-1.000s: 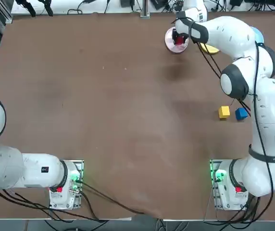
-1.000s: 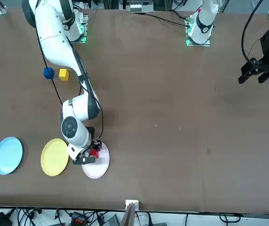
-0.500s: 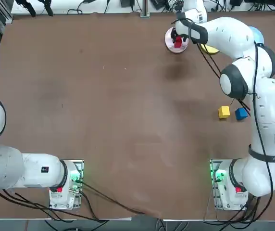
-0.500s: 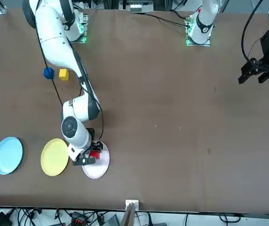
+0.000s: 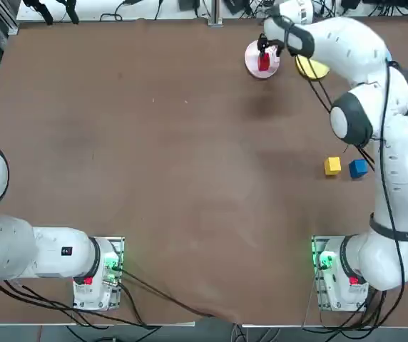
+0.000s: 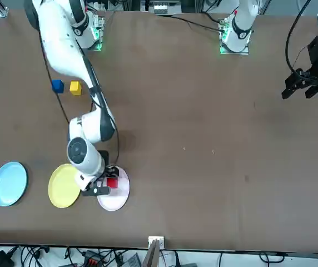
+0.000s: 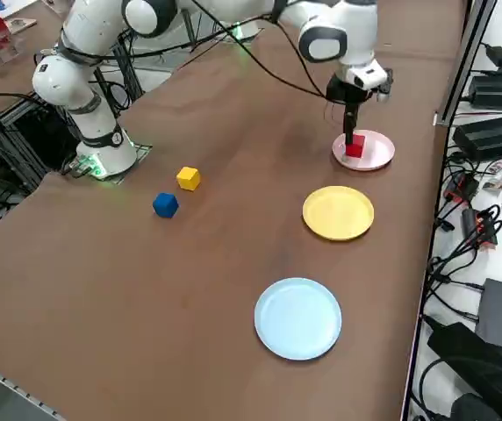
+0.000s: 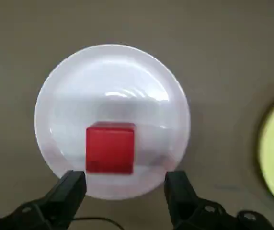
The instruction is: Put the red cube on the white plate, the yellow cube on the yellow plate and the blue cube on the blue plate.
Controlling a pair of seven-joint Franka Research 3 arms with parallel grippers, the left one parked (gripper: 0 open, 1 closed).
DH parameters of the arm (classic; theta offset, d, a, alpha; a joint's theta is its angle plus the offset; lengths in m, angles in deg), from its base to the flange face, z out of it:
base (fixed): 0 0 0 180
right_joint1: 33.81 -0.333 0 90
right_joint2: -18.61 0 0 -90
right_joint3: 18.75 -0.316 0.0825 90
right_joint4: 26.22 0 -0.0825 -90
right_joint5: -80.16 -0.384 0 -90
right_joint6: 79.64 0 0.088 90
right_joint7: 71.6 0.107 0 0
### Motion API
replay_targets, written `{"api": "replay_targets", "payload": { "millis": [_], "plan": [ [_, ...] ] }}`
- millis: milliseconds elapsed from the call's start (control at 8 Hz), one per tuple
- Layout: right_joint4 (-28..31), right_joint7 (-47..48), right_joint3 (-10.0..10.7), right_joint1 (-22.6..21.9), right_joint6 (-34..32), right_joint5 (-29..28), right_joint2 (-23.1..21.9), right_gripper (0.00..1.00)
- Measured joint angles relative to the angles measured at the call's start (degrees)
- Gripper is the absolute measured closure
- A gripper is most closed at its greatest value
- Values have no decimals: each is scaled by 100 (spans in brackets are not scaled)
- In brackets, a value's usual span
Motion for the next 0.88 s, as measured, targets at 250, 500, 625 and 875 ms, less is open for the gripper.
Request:
{"api": "replay_targets", "payload": {
  "millis": [250, 500, 625, 875],
  "plan": [
    [94, -92, 41, 267, -1477, -1, -849, 0],
    [600, -298, 70, 624, -2564, 4, -1734, 1],
    [1041, -351, 125, 765, -2889, 63, -2164, 1],
    [2343, -435, 200, 965, -2746, 316, -3051, 1]
  ]
}}
